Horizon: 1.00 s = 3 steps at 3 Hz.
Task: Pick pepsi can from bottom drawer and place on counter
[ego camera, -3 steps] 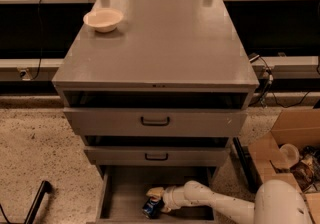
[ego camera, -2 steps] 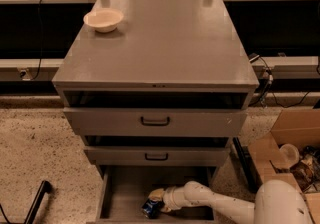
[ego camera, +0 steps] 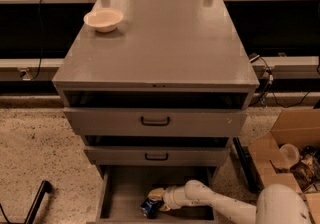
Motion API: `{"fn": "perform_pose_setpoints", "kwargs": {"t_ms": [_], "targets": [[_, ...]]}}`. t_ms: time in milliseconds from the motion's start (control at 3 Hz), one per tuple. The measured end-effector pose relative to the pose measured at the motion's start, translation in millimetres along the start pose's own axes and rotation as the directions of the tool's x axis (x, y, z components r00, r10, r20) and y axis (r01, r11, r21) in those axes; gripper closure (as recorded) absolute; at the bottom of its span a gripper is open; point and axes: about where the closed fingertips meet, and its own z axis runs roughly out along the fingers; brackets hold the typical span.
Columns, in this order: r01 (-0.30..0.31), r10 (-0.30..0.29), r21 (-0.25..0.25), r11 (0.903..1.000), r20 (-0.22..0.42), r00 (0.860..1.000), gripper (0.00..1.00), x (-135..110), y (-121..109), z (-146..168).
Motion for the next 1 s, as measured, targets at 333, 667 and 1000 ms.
{"fn": "perform_pose_setpoints", "kwargs": {"t_ms": [333, 667, 1000], "targets": [[-0.001, -0.004, 0.099, 0.9951, 0.052, 0.999, 1.0, -13, -19, -16], [0.057, -0.071, 0.201, 0.9779, 0.065, 0.995, 1.0, -27, -50, -49], [0.116, -0.139, 0.261, 0.9583, 0.071, 0.988, 1.0, -50, -77, -82]]}}
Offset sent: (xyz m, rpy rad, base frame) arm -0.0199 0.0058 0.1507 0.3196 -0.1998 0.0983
